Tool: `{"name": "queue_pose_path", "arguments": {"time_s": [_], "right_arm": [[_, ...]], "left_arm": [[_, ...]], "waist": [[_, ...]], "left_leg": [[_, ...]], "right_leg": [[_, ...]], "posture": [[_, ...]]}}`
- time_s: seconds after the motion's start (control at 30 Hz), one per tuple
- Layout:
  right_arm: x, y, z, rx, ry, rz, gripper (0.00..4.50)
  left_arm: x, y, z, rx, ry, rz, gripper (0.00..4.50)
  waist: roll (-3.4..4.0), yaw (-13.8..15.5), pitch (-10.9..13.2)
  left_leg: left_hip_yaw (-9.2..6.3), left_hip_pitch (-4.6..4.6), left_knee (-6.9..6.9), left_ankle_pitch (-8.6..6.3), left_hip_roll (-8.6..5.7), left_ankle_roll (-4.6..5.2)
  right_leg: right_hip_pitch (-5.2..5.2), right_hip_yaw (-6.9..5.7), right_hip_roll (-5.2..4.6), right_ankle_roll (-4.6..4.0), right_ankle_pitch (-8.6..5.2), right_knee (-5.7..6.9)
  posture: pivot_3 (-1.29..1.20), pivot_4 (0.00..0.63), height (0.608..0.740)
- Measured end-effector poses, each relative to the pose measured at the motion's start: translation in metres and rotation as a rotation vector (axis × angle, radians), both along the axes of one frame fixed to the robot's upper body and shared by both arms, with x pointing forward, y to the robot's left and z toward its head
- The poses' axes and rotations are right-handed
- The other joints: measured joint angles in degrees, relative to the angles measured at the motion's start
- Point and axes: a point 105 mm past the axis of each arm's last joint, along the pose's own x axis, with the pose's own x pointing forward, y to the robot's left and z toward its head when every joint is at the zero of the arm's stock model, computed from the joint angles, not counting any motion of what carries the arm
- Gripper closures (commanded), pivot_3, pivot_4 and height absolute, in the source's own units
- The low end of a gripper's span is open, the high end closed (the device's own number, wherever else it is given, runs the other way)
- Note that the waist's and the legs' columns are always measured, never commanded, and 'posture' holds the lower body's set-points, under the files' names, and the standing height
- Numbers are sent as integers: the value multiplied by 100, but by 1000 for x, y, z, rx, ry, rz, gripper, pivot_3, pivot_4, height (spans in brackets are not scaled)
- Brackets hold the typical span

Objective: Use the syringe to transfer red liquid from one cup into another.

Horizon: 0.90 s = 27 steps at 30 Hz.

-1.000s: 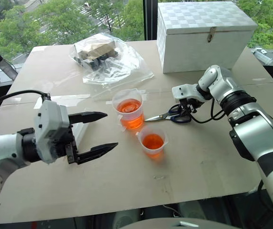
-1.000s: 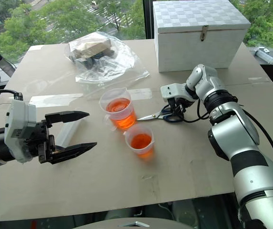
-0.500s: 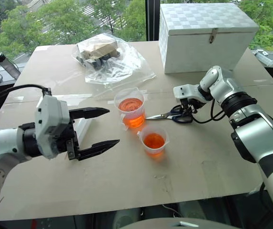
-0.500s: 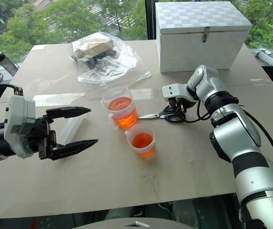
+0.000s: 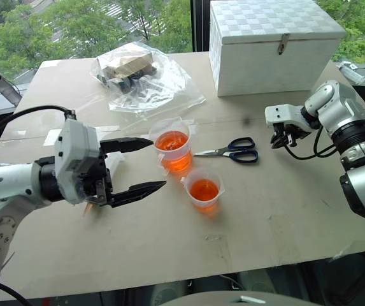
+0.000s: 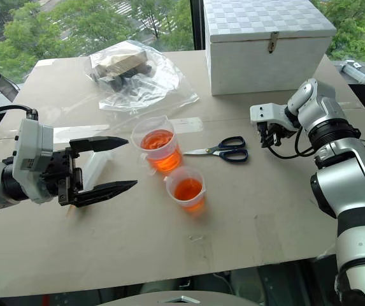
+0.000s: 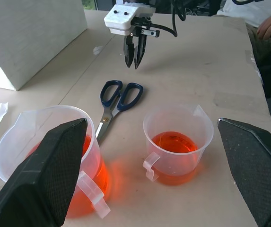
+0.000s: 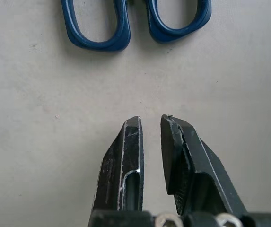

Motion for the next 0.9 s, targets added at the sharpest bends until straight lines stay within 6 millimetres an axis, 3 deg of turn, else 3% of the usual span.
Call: {"name": "queue_pose_path", "arguments": {"time_s": [0.13,0.2,0.37,0.57,0.9], "right_arm": [[-4,22,-1,75,10,35,2041],[-9,40,-2,129,31,42,2041],[-18,54,1,160,30,63,2041],[-17,49,-14,105,41,43,2041],[-8,52,-15,106,35,21,2041]], "left_arm": [[2,-1,0,-1,3,-7,0],[2,-1,0,0,0,-8,0],[2,-1,0,1,-1,-7,0],[3,-2,4,2,-17,-7,0],[3,-2,5,10,-19,-1,0]], "waist": [[-1,10,0],[-1,22,0],[-2,77,-1],[-3,60,-1],[-23,19,-14]], "left_leg": [[-9,-34,42,0,3,0],[-9,-38,51,-1,3,1],[-17,-36,55,-1,2,1],[-15,-31,57,-1,1,1],[-13,-19,65,0,1,2]], "right_leg": [[-22,-8,2,2,0,26],[-22,-8,1,3,1,31],[-21,-15,1,2,1,40],[-21,-14,2,2,0,49],[-15,-9,3,2,1,61]], "posture": [[0,150,740],[0,150,740],[0,150,740],[0,150,740],[0,150,740]]}}
